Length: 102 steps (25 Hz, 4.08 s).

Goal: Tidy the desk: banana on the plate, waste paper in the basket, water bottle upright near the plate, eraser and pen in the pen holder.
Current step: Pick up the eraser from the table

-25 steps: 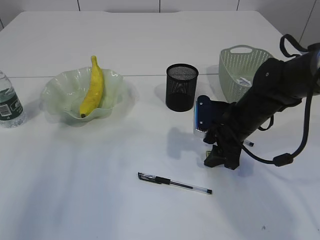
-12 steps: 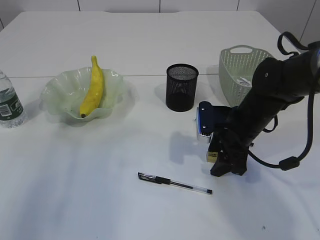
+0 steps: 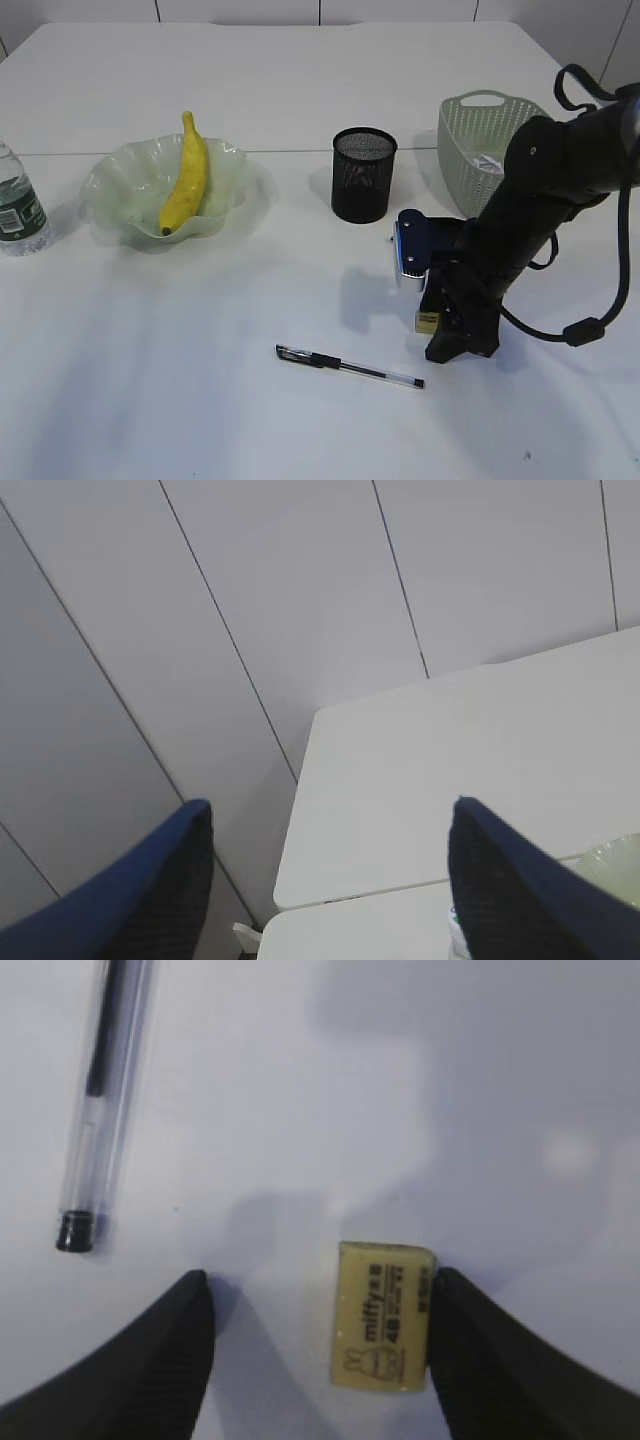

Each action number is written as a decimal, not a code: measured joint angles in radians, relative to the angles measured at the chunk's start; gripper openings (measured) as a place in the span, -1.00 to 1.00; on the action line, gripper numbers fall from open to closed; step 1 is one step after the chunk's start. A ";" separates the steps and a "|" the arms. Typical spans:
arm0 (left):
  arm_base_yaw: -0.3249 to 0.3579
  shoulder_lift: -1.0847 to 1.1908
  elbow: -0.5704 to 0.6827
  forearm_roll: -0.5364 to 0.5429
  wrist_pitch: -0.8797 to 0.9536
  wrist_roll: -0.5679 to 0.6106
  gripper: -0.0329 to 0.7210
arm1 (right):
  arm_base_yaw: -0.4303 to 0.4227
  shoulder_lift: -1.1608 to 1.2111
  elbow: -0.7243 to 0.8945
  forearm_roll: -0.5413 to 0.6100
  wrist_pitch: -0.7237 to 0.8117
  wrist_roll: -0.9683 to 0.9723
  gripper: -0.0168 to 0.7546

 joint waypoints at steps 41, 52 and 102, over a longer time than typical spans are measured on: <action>0.000 0.000 0.000 0.000 0.002 0.000 0.47 | 0.000 0.002 0.000 0.048 -0.002 0.000 -0.20; 0.000 0.000 0.000 0.000 0.002 0.000 0.47 | 0.000 0.004 0.000 0.066 -0.002 0.000 -0.37; 0.000 0.000 0.000 0.000 0.006 0.000 0.47 | 0.000 0.017 -0.303 0.203 0.136 0.146 -0.38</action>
